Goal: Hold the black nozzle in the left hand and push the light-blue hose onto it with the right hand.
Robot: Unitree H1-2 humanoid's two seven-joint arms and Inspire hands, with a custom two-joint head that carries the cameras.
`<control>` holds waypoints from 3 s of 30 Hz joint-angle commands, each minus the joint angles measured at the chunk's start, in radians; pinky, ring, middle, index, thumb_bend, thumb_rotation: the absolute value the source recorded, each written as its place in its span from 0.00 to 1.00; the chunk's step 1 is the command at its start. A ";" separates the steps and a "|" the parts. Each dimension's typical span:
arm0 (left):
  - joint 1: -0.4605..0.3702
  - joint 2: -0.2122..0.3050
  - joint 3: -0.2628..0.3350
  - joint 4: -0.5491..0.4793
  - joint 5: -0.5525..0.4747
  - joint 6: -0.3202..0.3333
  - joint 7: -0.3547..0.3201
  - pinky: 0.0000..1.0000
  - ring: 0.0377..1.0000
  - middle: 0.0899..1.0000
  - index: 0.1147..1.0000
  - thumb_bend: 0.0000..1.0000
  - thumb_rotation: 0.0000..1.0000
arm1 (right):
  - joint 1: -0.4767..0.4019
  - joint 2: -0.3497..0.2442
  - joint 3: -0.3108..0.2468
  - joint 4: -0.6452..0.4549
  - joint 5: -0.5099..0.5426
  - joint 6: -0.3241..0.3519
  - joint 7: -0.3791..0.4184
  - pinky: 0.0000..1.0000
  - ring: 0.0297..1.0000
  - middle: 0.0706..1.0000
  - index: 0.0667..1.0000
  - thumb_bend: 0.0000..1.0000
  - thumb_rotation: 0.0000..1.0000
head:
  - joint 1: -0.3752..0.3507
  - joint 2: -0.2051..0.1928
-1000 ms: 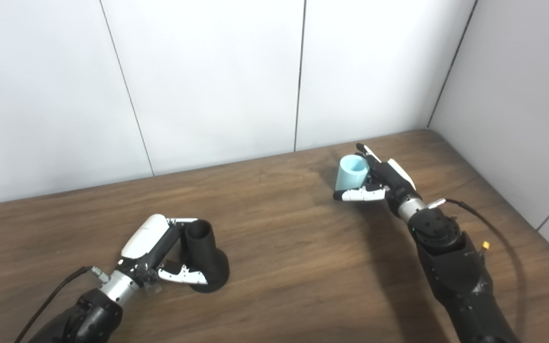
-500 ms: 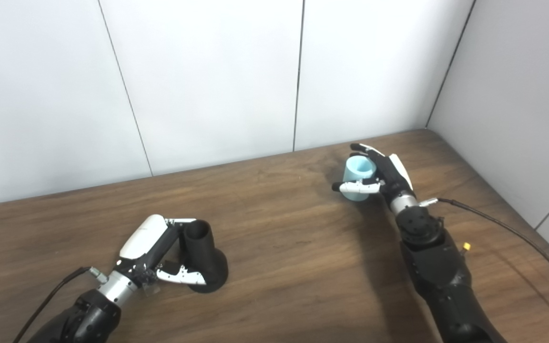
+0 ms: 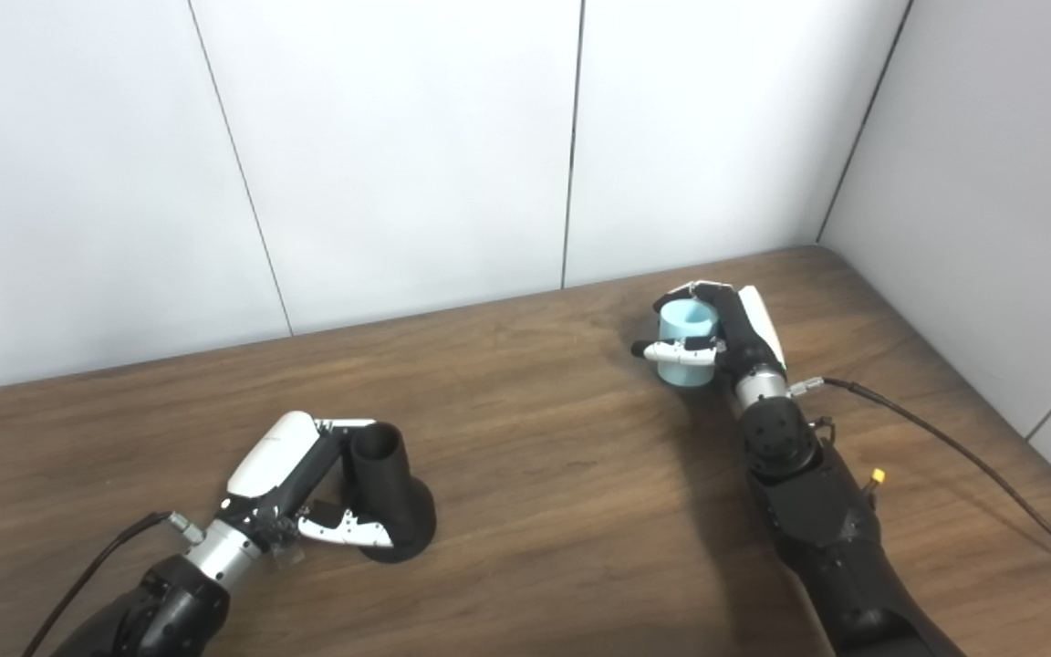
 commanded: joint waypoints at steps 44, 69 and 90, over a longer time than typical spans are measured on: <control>0.154 -0.087 0.027 0.106 0.125 0.053 -0.128 0.33 0.34 0.42 0.45 0.50 0.00 | -0.023 0.393 0.219 -0.897 0.043 0.251 0.209 0.39 0.44 0.45 0.44 0.52 0.00 | 0.386 0.103; 0.151 -0.084 0.052 0.082 0.129 0.055 -0.145 0.33 0.34 0.41 0.45 0.50 0.00 | 0.074 0.341 0.270 -0.882 -0.003 0.222 0.281 0.35 0.42 0.45 0.45 0.52 0.00 | 0.420 0.156; 0.153 -0.084 0.059 0.063 0.145 0.063 -0.133 0.34 0.35 0.41 0.45 0.50 0.00 | 0.103 0.335 0.257 -0.858 0.027 0.229 0.314 0.37 0.43 0.44 0.45 0.50 0.00 | 0.428 0.173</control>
